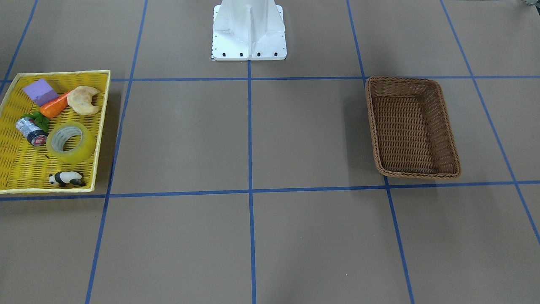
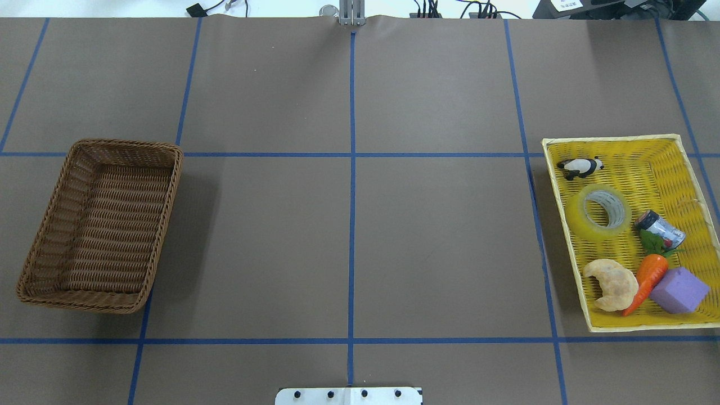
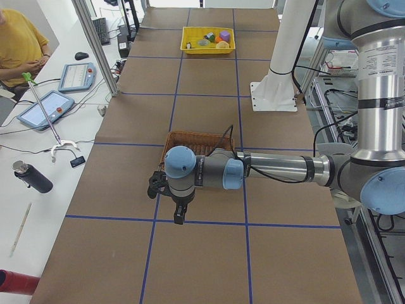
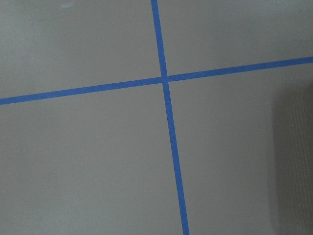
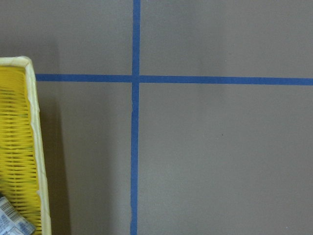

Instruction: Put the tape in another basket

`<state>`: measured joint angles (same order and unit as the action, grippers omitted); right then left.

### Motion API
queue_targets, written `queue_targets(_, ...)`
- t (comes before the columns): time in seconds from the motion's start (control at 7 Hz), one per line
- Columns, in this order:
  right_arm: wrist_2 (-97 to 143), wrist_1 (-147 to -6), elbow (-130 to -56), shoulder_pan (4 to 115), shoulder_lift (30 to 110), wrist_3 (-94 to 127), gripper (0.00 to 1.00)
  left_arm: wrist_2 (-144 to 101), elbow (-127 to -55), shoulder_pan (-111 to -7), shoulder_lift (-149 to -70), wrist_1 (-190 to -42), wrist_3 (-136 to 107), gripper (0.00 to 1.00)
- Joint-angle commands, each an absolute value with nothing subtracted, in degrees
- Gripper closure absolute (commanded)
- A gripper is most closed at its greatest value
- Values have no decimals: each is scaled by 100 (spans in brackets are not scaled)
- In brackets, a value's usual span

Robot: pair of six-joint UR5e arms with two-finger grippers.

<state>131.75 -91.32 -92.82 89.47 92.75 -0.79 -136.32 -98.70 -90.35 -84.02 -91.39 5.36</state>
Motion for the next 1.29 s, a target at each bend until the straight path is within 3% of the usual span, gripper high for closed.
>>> queue_targets(0.0, 13175, -9132, -9299, 8947, 9272, -79, 0, -13641, -9966, -9035, -8402, -9132, 536, 2)
queue_targets(0.43, 13192, -8827, -9351, 8947, 9229, -97, 0, -13640, -10176, -9035, -8446, -9132, 475, 2)
queue_targets(0.71, 13192, -6995, -9220, 8921, 9255, -62, 0, -13632, -10336, -9044, -8681, -9210, 457, 2)
queue_targets(1.14, 13262, -6760, -9342, 8009, 8844, -53, 0, -13605, -10205, -9044, -8947, -10105, 448, 2)
